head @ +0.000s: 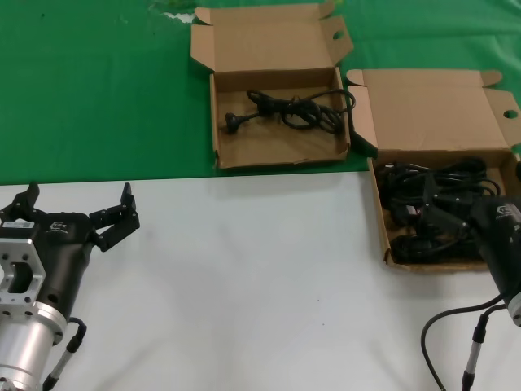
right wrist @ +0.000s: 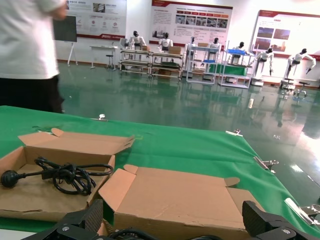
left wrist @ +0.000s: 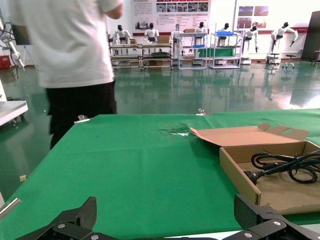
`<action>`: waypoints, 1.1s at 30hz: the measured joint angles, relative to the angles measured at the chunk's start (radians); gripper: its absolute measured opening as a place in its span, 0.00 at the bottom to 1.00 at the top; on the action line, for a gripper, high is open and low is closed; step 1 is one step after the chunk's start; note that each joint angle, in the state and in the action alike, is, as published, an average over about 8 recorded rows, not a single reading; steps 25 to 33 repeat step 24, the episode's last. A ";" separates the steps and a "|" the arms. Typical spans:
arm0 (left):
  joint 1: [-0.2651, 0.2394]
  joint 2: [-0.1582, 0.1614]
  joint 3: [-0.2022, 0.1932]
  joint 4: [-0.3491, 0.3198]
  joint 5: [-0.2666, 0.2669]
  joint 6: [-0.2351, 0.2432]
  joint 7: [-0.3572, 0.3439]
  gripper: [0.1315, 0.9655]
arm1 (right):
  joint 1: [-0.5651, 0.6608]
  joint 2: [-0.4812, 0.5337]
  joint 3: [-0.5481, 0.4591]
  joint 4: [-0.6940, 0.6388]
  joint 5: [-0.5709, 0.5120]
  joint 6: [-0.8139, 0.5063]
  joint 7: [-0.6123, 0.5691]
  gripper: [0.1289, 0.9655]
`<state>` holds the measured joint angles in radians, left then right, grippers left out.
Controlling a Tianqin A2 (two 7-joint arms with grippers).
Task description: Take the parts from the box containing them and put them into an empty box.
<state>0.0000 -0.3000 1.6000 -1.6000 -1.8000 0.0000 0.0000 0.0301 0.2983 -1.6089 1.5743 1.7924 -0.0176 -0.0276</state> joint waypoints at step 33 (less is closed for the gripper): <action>0.000 0.000 0.000 0.000 0.000 0.000 0.000 1.00 | 0.000 0.000 0.000 0.000 0.000 0.000 0.000 1.00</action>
